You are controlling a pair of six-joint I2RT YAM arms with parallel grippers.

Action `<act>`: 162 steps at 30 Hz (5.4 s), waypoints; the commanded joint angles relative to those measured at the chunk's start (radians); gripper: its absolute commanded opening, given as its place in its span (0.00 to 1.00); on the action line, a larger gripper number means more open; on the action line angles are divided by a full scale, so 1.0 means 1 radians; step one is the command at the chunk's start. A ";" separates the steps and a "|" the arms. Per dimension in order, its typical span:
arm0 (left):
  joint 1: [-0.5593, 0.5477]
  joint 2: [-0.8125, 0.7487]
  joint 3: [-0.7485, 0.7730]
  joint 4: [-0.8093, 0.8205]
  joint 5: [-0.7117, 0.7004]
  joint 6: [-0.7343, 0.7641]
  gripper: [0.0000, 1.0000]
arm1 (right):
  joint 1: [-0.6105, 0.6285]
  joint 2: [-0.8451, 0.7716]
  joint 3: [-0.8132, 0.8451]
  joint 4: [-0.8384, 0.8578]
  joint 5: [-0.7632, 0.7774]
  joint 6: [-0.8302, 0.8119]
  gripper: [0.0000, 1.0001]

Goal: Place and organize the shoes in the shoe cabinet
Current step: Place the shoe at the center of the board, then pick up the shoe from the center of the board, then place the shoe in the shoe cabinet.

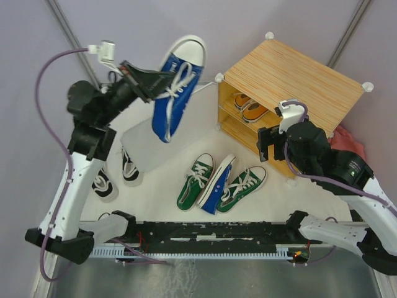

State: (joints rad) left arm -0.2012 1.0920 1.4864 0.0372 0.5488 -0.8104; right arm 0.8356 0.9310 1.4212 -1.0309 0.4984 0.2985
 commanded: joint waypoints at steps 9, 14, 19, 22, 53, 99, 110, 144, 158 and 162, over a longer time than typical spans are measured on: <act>-0.727 0.062 -0.263 -0.108 -0.484 0.351 0.03 | -0.001 -0.008 0.053 0.021 0.076 -0.025 0.98; -0.754 0.039 -0.455 -0.089 -0.636 0.330 0.34 | 0.000 -0.024 0.046 0.013 0.103 -0.025 0.99; -0.755 0.045 -0.512 -0.071 -0.674 0.376 0.67 | -0.002 -0.019 0.056 0.015 0.093 -0.029 0.99; -0.755 0.036 -0.481 -0.068 -0.678 0.437 0.67 | -0.001 -0.005 0.053 0.023 0.095 -0.039 0.99; 0.365 -0.183 -0.687 -0.376 -0.739 0.373 0.84 | -0.009 0.055 0.004 0.108 -0.046 -0.047 0.99; 0.418 -0.079 -0.429 -0.473 -0.850 0.503 0.03 | -0.043 0.159 -0.032 0.224 -0.339 -0.070 0.97; 0.417 -0.160 -0.027 -0.423 -0.708 0.475 0.03 | -0.044 0.232 0.071 0.201 -0.224 -0.101 0.97; -0.508 0.001 -0.179 -0.314 -0.319 0.509 0.03 | -0.058 0.134 0.591 0.020 0.247 -0.163 0.98; -0.685 0.110 -0.254 -0.398 -0.341 0.471 0.03 | -0.058 0.157 0.620 0.006 0.253 -0.170 0.98; -0.714 0.175 -0.233 -0.393 -0.351 0.470 0.03 | -0.057 0.160 0.640 -0.012 0.254 -0.177 0.98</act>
State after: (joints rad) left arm -0.8932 1.2415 1.1763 -0.4438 0.2104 -0.3241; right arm 0.7803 1.0897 2.0197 -1.0367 0.7319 0.1440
